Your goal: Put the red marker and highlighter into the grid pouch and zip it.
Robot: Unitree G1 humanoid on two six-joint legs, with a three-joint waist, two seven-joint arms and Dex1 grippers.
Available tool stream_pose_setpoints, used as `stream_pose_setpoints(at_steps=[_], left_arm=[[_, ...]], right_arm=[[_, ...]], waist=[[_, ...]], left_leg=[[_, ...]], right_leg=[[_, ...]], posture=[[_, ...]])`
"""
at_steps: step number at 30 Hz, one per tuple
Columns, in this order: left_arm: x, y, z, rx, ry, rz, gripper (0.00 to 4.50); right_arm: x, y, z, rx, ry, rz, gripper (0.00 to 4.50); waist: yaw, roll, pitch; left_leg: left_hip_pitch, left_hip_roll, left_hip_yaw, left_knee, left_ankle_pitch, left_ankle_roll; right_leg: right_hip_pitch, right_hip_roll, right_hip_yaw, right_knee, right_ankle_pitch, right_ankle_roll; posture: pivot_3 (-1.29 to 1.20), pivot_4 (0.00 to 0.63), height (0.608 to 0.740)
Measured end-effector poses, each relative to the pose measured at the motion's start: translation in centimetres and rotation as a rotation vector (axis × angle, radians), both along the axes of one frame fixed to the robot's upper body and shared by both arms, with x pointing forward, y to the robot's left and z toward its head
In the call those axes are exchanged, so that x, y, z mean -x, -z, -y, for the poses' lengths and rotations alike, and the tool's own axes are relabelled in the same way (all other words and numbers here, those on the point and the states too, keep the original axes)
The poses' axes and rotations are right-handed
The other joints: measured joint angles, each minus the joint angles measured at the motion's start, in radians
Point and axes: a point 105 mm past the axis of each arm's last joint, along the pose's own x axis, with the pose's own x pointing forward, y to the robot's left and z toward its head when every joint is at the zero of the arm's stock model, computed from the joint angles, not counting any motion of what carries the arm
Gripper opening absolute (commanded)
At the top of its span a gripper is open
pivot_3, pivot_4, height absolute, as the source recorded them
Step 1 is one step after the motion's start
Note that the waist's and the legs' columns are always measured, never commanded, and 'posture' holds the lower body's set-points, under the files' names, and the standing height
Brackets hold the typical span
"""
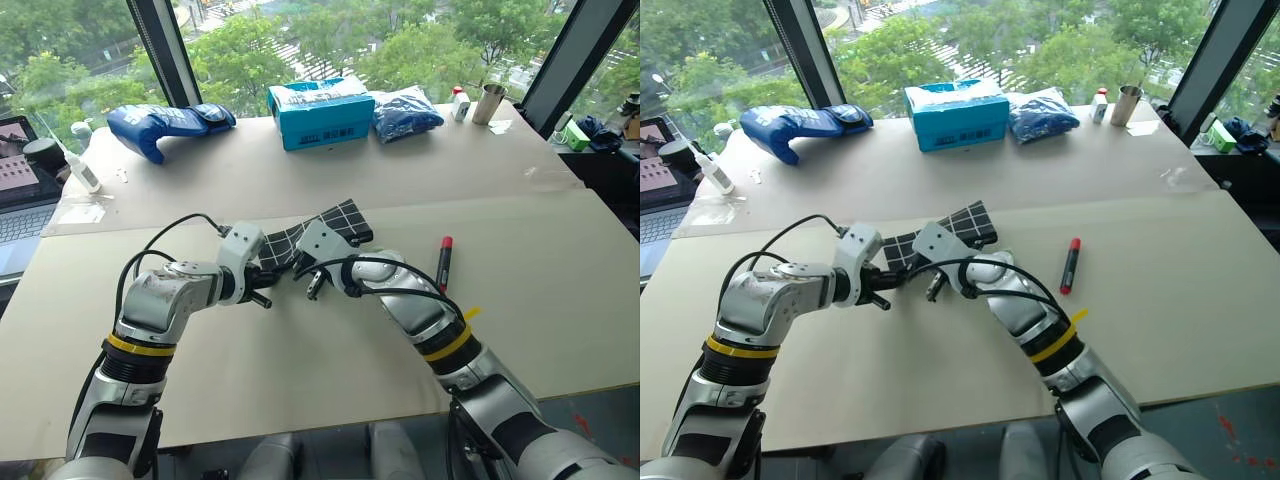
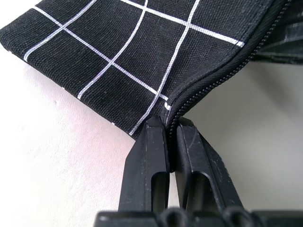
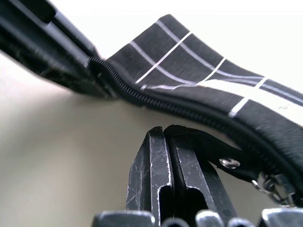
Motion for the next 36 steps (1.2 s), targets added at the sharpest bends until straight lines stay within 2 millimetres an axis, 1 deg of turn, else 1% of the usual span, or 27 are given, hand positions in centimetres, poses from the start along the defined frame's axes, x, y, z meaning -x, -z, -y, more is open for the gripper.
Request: stream_pose_setpoints(at_steps=[3,5,10,17,20,23,24,25,27,28,30,32,36], left_arm=[[0.0,0.0,0.0,0.001,0.001,0.001,0.00],[0.0,0.0,0.0,0.001,0.001,0.001,0.00],[-0.1,0.0,0.0,-0.001,-0.001,-0.002,0.00],[-0.1,0.1,-0.1,-0.005,-0.005,-0.005,0.00],[-0.1,0.1,0.0,-0.004,-0.004,-0.004,0.00],[-0.1,0.1,0.2,0.000,0.000,-0.003,0.00],[-0.1,0.1,0.2,0.000,0.001,-0.002,0.00],[-0.1,0.0,0.2,0.001,0.002,-0.001,0.00],[-0.1,0.0,0.3,0.002,0.005,0.000,0.00],[-0.1,0.0,0.3,0.003,0.005,0.000,0.00],[-0.1,0.0,0.3,0.004,0.007,0.002,0.00],[-0.2,0.0,0.4,0.005,0.009,0.003,0.00],[-0.3,0.0,0.4,0.007,0.011,0.003,0.00]], right_arm=[[-0.5,-0.8,0.5,-0.015,0.023,0.019,0.05],[-0.1,-0.9,0.0,-0.029,-0.003,0.006,0.05],[2.4,-0.9,-2.7,-0.067,-0.117,-0.042,0.05],[2.7,-0.2,-2.8,-0.047,-0.121,-0.057,0.05],[2.3,0.3,-2.2,-0.010,-0.098,-0.051,0.05],[0.7,1.3,-0.1,0.051,-0.019,-0.047,0.05],[0.2,1.3,0.7,0.061,0.009,-0.045,0.05],[-0.3,1.1,1.3,0.064,0.029,-0.038,0.05],[-1.4,-0.2,2.8,0.058,0.077,-0.002,0.05],[-1.7,-0.9,3.0,0.049,0.085,0.016,0.05],[-1.9,-1.5,3.2,0.034,0.089,0.029,0.05],[-1.1,-1.4,2.5,0.025,0.046,0.023,0.05],[1.5,0.8,-0.6,0.004,-0.072,-0.051,0.05]], waist=[[0.000,0.000,0.000],[0.000,0.000,0.000],[-0.002,0.000,0.000],[-0.001,0.000,0.000],[-0.001,0.000,0.000],[0.001,0.000,0.000],[0.001,0.000,0.000],[0.001,0.000,0.000],[0.001,0.000,0.000],[0.001,0.000,0.000],[0.000,0.000,0.000],[-0.002,0.000,0.000],[-0.003,0.000,0.000]], left_leg=[[0.000,0.000,0.000,0.000,0.000,0.000],[0.000,0.000,0.000,0.000,0.000,0.000],[0.000,0.001,0.000,0.000,0.000,0.000],[0.000,0.000,0.000,0.000,0.000,0.000],[0.000,0.000,0.000,0.000,0.000,0.000],[0.000,0.000,0.000,0.000,0.000,0.000],[0.000,0.000,0.000,0.000,0.000,0.000],[0.000,0.000,0.000,0.000,0.000,0.000],[0.000,0.000,0.000,0.000,0.000,0.000],[0.000,0.000,0.000,0.000,0.000,0.000],[0.000,0.000,0.000,0.000,0.000,0.000],[0.000,0.001,0.000,0.000,0.000,0.000],[0.000,0.001,0.000,0.000,0.000,0.000]], right_leg=[[0.000,0.000,0.000,0.000,0.000,0.000],[0.000,0.000,0.000,0.000,0.000,0.000],[0.000,0.001,0.000,0.000,0.000,0.000],[0.000,0.000,0.000,0.000,0.000,0.000],[0.000,0.000,0.000,0.000,0.000,0.000],[0.000,0.000,0.000,0.000,0.000,0.000],[0.000,0.000,0.000,0.000,0.000,0.000],[0.000,0.000,0.000,0.000,0.000,0.000],[0.000,0.000,0.000,0.000,0.000,0.000],[0.000,0.000,0.000,0.000,0.000,0.000],[0.000,0.000,0.000,0.000,0.000,0.000],[0.000,0.001,0.000,0.000,0.000,0.000],[0.000,0.001,0.000,0.000,0.000,0.000]], posture=[[0.00,0.150,0.740],[0.00,0.150,0.740],[0.00,0.150,0.740],[0.00,0.150,0.740],[0.00,0.150,0.740],[0.00,0.150,0.740],[0.00,0.150,0.740],[0.00,0.150,0.740],[0.00,0.150,0.740],[0.00,0.150,0.740],[0.00,0.150,0.740],[0.00,0.150,0.740],[0.00,0.150,0.740]])
